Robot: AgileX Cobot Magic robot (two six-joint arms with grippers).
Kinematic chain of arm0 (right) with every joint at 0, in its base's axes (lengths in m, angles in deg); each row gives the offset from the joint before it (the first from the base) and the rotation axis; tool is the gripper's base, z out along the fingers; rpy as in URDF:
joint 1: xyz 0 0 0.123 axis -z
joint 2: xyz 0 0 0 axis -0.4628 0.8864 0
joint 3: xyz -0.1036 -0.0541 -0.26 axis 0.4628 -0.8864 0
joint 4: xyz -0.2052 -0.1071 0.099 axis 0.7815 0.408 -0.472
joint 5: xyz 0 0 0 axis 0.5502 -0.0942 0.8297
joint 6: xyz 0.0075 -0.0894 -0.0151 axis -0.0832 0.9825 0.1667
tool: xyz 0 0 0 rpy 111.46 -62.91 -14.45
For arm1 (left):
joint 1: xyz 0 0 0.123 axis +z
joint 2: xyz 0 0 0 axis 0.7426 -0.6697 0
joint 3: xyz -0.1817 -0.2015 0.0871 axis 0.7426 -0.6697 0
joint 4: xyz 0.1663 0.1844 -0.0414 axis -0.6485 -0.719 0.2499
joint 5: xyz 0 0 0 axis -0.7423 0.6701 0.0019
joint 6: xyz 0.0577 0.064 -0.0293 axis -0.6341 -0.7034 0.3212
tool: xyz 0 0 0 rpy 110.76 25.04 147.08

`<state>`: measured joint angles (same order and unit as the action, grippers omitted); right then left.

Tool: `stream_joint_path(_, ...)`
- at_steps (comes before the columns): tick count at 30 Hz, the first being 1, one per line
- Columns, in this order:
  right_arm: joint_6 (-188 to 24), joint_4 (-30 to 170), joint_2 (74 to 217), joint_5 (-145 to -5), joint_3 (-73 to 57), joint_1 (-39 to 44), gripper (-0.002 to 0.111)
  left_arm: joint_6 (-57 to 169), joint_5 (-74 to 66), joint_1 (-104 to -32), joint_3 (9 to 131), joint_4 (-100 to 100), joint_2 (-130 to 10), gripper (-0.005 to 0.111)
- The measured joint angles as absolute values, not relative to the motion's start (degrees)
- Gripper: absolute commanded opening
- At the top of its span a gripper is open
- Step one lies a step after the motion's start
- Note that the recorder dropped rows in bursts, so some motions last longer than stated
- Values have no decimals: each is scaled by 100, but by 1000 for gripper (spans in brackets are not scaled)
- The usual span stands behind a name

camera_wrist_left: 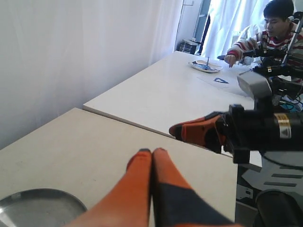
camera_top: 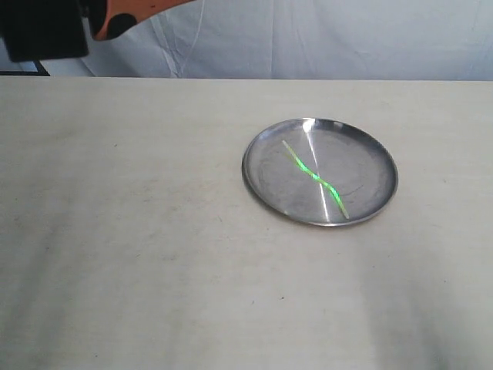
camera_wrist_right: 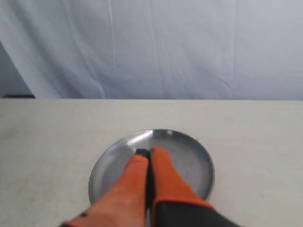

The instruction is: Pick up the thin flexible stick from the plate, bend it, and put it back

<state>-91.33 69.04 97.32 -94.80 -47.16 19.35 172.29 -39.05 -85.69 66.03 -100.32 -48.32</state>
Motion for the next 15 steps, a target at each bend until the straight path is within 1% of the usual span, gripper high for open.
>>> stream_joint_path(5, -9133, 6443, 8304, -8068, -6557, 2332, 0, 17229, -3905, -8569, 6603, -10032, -4832, 0)
stream_joint_path(7, -9147, 6143, 7695, -7835, -7174, 2401, 0, 17229, -3905, -8569, 6603, -10032, -4832, 0)
stream_joint_path(10, -9155, 5971, 7428, -8304, -7275, 2401, 0, 17229, -3905, -8569, 6603, -10032, -4832, 0)
stream_joint_path(15, -9155, 5908, 7402, -9077, -7300, 2401, 0, 17229, -3905, -8569, 6603, -10032, -4832, 0)
